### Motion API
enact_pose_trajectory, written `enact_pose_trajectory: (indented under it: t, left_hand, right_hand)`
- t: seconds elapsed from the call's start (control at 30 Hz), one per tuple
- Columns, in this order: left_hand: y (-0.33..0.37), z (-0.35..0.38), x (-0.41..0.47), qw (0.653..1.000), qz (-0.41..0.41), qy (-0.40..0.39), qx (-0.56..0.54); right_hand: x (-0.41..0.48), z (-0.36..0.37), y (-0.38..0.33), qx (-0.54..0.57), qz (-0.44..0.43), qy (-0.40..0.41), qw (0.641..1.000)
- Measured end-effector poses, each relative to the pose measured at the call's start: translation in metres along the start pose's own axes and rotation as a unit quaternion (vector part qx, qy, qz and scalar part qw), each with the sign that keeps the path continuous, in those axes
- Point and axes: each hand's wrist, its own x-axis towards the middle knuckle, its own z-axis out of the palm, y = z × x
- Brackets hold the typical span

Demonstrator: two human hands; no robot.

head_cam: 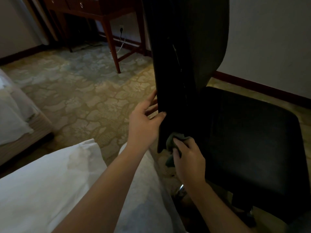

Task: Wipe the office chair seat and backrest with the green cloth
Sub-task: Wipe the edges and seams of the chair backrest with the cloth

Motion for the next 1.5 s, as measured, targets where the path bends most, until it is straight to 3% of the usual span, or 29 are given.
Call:
enact_pose_trajectory:
  t: [0.23,0.5,0.73,1.17,1.37,1.5]
  left_hand:
    - [-0.004,0.002,0.0,0.999,0.021,0.013,0.029]
    - [-0.009,0.005,-0.004,0.993,0.049,0.024,0.103]
    - [-0.014,0.006,-0.007,0.992,0.037,0.014,0.12]
    - [-0.032,0.008,-0.01,0.995,0.019,0.022,0.091]
    - [-0.035,0.011,-0.012,0.997,0.018,0.035,0.074]
    - [-0.033,0.011,-0.012,0.997,0.011,0.032,0.071]
  right_hand:
    - [0.025,-0.032,-0.017,0.107,-0.049,0.065,0.991]
    - [0.04,-0.008,-0.025,0.058,-0.055,0.068,0.994]
    - [0.003,0.008,0.012,-0.011,0.013,-0.036,0.999]
    - [0.025,-0.004,-0.008,0.069,-0.062,0.11,0.99]
    - [0.033,0.016,-0.013,0.043,-0.067,0.098,0.992]
    - [0.016,0.026,0.013,-0.063,-0.066,-0.005,0.996]
